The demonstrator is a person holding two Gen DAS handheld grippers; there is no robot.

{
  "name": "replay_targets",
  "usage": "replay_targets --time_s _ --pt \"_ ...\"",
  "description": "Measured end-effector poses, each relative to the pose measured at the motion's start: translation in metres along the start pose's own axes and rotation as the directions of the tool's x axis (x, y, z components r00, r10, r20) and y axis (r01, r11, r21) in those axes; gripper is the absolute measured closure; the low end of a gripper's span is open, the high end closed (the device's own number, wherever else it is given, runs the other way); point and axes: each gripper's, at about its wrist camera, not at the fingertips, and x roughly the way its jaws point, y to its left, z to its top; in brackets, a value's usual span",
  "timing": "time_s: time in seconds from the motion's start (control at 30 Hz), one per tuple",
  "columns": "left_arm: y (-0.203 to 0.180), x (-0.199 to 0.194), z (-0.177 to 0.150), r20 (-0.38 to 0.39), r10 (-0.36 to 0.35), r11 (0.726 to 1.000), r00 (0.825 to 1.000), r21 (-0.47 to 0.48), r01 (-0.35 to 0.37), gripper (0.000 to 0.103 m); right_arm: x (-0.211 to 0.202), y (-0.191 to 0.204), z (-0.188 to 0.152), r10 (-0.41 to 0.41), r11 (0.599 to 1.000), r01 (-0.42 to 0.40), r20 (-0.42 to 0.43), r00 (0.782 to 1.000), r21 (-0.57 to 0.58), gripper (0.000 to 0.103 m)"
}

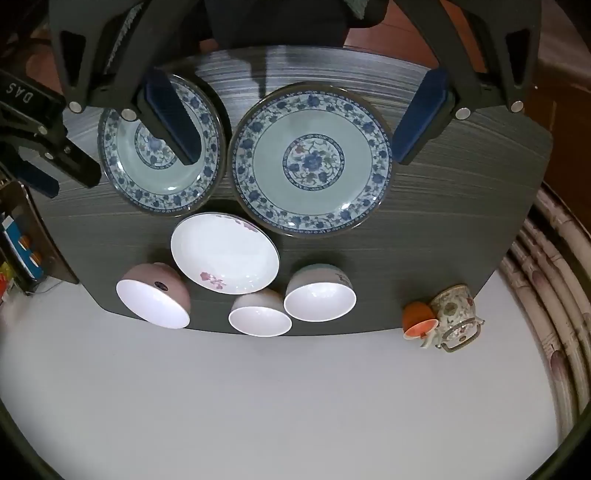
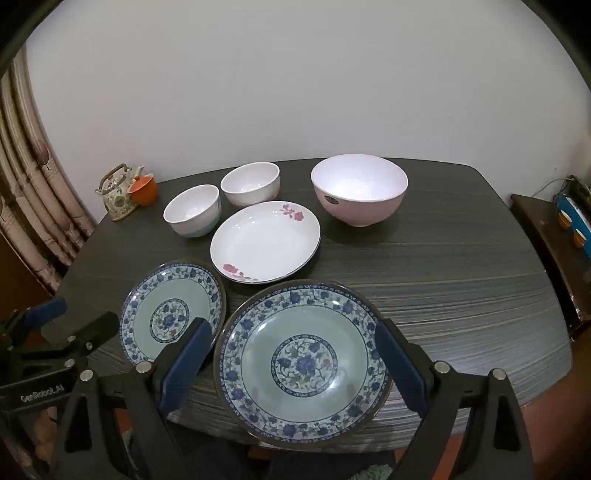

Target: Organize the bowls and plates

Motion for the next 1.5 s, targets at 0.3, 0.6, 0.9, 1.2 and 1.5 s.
replay_targets --time_s 0.3,0.6,0.9,1.2,1.5 --pt "0.007 0.009 -0.002 0.001 0.005 1.0 1.0 -0.013 -0.005 0.001 0.003 0.003 0.0 0.007 1.0 -0.007 -0.001 1.0 -0.005 0.01" --pt "0.009 0.011 -0.002 -0.018 0.014 1.0 1.0 -0.011 -0.014 0.001 0.004 0.011 0.001 -0.01 1.0 0.01 0.001 1.0 -0.021 0.01" --pt "0.01 0.006 0.0 -0.024 0.01 1.0 1.0 -0.014 -0.01 0.001 0.003 0.014 0.002 -0.026 1.0 0.026 0.004 1.0 -0.01 0.01" --pt "0.011 0.006 -0.001 -0.035 0.014 1.0 0.999 -0.014 -0.014 0.001 0.004 0.014 -0.001 -0.032 0.999 0.032 -0.007 0.999 -0.005 0.01" --pt "0.012 0.006 -0.004 -0.042 0.013 1.0 0.999 -0.015 -0.014 0.001 0.002 0.018 -0.005 -0.025 1.0 0.025 -0.008 1.0 -0.011 0.01"
